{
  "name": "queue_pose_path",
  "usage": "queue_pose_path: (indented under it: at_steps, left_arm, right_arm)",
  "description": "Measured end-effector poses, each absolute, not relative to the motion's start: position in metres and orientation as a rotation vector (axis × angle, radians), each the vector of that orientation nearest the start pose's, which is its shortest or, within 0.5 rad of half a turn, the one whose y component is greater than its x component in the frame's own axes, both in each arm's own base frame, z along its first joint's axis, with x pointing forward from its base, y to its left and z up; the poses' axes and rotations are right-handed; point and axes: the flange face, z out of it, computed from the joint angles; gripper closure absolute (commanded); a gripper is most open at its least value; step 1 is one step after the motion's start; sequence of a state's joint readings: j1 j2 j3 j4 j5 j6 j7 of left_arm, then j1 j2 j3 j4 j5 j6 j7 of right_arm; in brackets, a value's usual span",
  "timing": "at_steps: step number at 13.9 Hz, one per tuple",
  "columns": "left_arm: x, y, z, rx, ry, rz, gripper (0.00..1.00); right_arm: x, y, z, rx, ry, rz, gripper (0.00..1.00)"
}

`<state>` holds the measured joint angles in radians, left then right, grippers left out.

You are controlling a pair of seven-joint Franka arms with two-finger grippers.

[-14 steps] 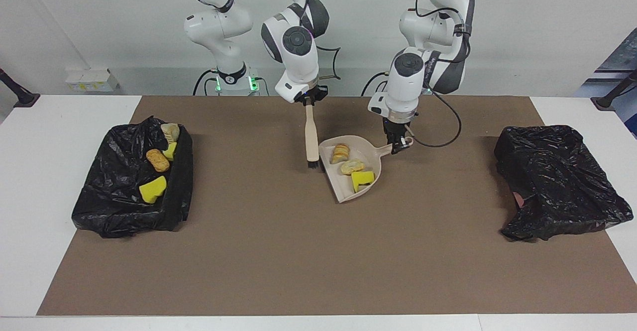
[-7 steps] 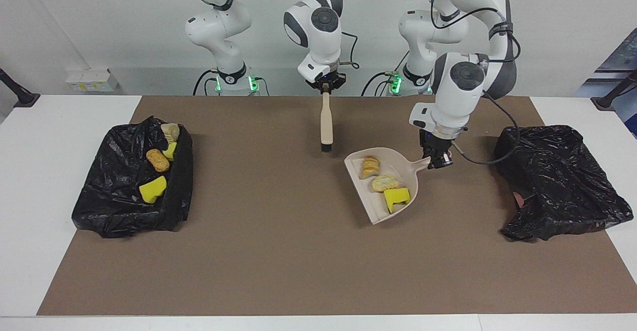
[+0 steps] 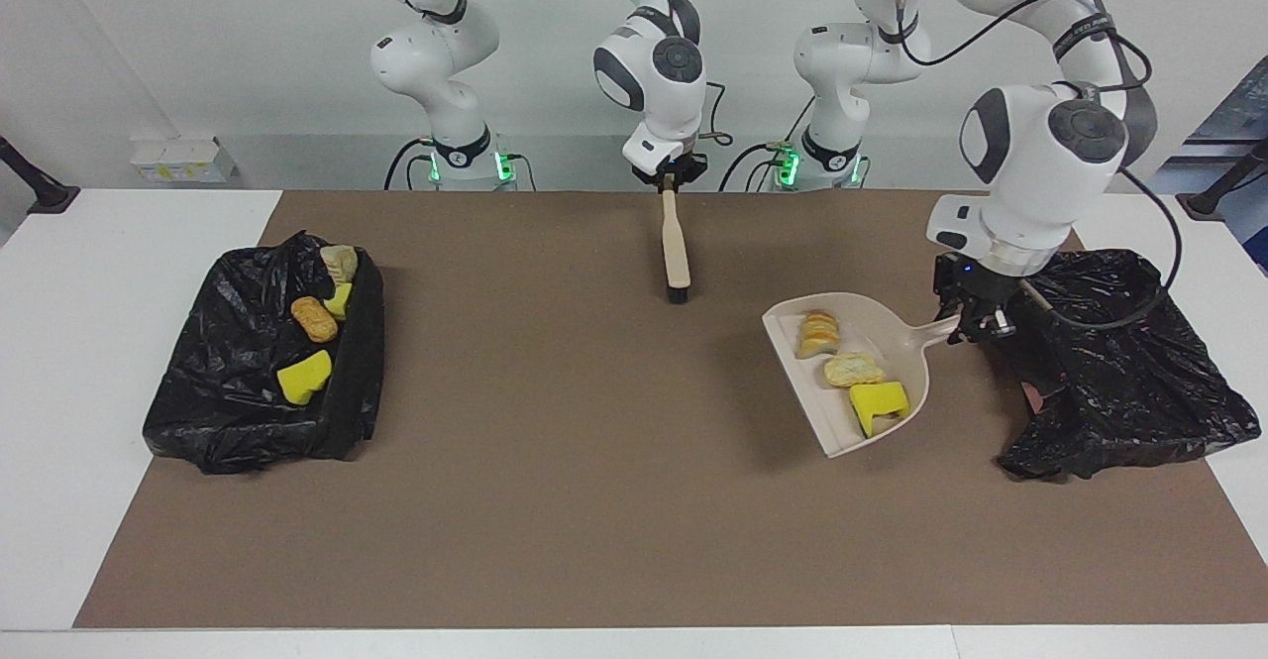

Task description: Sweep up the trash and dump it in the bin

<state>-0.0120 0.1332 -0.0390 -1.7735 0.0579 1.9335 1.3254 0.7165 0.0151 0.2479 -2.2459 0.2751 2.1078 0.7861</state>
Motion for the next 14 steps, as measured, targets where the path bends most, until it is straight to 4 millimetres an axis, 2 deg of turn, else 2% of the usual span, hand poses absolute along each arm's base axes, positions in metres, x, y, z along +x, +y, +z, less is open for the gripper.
queue_pose_path:
  at_steps: [1, 4, 5, 6, 8, 10, 12, 14]
  left_arm:
    - [0.606, -0.004, 0.489, -2.349, 1.995, 0.008, 1.00]
    - [0.606, 0.060, 0.494, -2.302, 2.046, 0.013, 1.00]
    - [0.605, 0.081, 0.493, -2.289, 2.062, 0.018, 1.00]
    - [0.602, 0.104, 0.493, -2.276, 2.077, 0.022, 1.00]
    - [0.595, 0.153, 0.497, -2.245, 2.101, 0.023, 1.00]
    - [0.585, 0.197, 0.502, -2.243, 2.093, 0.025, 1.00]
    - [0.572, 0.237, 0.506, -2.227, 2.100, 0.030, 1.00]
    - [0.564, 0.270, 0.515, -2.157, 2.132, 0.064, 1.00]
  right_arm:
    - [0.279, 0.424, 0.349, -3.083, -0.029, 0.423, 0.43]
    - [0.280, 0.424, 0.350, -3.081, -0.026, 0.420, 0.29]
    - [0.284, 0.423, 0.351, -3.075, -0.014, 0.410, 0.20]
    - [0.293, 0.420, 0.354, -3.064, 0.011, 0.392, 0.13]
    - [0.329, 0.404, 0.366, -3.032, 0.117, 0.351, 0.02]
    - [0.374, 0.371, 0.374, -3.012, 0.241, 0.288, 0.00]
    - [0.423, 0.320, 0.376, -3.029, 0.342, 0.192, 0.00]
    - [0.462, 0.268, 0.379, -3.051, 0.373, 0.127, 0.00]
